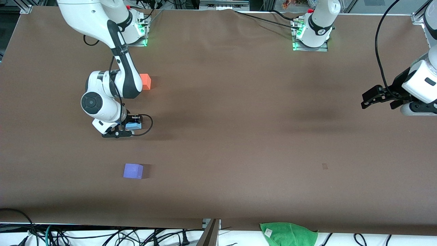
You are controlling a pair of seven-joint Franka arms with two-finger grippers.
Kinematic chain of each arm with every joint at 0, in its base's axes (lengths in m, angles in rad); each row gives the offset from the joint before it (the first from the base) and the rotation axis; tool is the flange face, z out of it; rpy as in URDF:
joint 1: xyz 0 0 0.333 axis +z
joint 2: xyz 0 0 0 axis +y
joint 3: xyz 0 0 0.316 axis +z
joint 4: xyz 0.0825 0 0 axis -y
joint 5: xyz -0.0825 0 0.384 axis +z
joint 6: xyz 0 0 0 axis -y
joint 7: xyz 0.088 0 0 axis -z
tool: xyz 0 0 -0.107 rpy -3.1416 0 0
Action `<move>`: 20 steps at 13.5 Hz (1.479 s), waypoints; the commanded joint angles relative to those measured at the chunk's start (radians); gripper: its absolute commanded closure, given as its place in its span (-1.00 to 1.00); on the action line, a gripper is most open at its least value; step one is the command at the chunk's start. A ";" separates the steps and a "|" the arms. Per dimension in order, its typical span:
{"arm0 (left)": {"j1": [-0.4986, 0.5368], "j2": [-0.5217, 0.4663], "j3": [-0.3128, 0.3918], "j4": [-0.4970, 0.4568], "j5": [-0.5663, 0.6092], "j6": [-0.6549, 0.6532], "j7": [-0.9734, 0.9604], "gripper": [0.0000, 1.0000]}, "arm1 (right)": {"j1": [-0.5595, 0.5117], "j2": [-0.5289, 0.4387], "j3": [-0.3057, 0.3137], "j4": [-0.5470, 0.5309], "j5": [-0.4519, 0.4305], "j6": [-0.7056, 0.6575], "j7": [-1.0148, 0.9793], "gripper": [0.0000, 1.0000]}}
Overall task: Place blue block between orange and purple blocks
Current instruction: 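Carry the blue block with the right gripper between orange and purple blocks, then lower the blue block onto the table and open the right gripper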
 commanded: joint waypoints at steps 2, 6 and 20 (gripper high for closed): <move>-0.003 0.063 -0.002 0.056 0.000 -0.016 -0.038 -1.00 | 0.003 0.018 0.012 -0.014 0.041 0.053 -0.029 0.37; -0.003 0.063 -0.001 0.056 0.000 -0.016 -0.040 -1.00 | 0.002 0.011 0.011 0.006 0.067 0.041 -0.029 -1.00; -0.007 0.066 -0.001 0.059 -0.004 -0.017 -0.046 -1.00 | -0.017 -0.046 -0.230 0.736 0.002 -0.928 -0.109 -1.00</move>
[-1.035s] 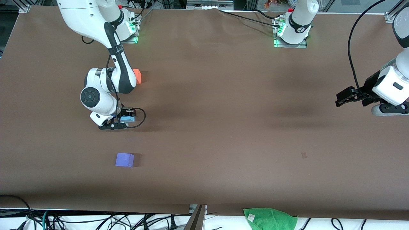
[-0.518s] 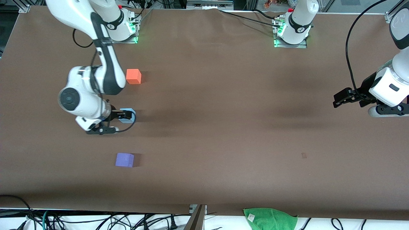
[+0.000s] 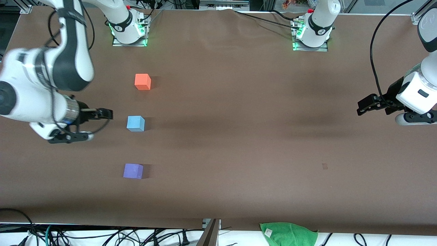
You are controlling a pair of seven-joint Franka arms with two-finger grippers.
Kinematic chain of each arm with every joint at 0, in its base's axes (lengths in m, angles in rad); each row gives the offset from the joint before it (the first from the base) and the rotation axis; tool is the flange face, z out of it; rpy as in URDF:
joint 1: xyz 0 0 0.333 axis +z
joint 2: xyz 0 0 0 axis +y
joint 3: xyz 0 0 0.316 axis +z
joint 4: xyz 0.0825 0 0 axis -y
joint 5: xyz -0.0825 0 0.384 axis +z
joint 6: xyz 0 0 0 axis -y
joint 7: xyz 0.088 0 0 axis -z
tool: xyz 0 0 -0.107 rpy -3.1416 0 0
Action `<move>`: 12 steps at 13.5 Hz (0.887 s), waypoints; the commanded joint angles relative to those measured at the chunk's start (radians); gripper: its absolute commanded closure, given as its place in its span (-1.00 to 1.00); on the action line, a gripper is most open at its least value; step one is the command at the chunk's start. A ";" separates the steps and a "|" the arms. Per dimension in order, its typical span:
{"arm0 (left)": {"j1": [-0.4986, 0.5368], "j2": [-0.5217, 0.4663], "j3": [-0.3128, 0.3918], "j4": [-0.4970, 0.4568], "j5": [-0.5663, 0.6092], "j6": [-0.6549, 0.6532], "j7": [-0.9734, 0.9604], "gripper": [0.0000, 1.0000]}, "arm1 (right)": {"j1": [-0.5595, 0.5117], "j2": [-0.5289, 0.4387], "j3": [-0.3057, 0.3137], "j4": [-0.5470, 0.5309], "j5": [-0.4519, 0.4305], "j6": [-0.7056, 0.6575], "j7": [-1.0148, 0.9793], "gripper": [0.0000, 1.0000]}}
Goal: Place blue block between orange and purple blocks
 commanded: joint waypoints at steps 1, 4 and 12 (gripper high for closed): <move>-0.001 0.008 0.002 0.028 -0.009 -0.018 -0.006 -1.00 | -0.002 0.014 -0.024 0.131 -0.013 -0.164 -0.004 -1.00; 0.001 0.008 0.003 0.029 -0.009 -0.018 -0.006 -1.00 | -0.021 -0.064 0.031 0.165 -0.074 -0.204 -0.004 -1.00; 0.001 0.010 0.002 0.029 -0.009 -0.018 -0.007 -1.00 | -0.440 -0.320 0.527 -0.077 -0.244 -0.102 -0.014 -1.00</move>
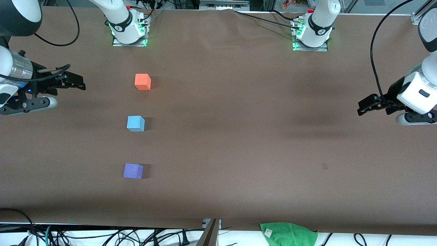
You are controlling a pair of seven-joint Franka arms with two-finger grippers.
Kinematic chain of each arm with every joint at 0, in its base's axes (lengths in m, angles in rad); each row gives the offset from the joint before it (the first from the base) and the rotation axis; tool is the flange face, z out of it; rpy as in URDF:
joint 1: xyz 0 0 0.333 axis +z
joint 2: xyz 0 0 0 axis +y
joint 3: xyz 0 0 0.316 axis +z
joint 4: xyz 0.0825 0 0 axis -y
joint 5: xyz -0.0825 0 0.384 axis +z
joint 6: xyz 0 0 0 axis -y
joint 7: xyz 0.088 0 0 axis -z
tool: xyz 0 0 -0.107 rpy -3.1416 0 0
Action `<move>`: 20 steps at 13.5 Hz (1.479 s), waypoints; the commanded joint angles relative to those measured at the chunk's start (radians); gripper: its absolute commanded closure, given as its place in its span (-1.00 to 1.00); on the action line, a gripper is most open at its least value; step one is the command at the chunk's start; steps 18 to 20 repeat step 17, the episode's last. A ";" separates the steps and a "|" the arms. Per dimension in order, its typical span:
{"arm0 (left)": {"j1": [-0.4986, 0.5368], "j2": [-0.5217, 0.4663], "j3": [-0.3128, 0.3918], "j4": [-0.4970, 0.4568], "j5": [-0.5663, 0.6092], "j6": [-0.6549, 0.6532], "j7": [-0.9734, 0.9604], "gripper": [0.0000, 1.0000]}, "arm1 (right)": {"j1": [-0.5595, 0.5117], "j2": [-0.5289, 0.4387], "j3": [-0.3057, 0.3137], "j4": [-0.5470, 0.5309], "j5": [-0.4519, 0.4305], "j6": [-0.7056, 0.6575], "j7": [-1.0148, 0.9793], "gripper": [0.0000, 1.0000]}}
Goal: Place blue block between orange and purple blocks
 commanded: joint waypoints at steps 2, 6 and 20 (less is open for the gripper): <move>0.000 0.010 0.000 0.028 -0.010 -0.018 -0.004 -1.00 | -0.083 -0.159 0.099 -0.112 -0.101 0.033 -0.012 -1.00; 0.000 0.011 0.000 0.028 -0.010 -0.018 -0.004 -1.00 | -0.105 -0.184 0.128 -0.139 -0.112 0.034 -0.014 -1.00; -0.003 0.012 0.000 0.028 -0.010 -0.018 -0.004 -1.00 | -0.092 -0.154 0.139 -0.115 -0.112 0.020 0.052 -1.00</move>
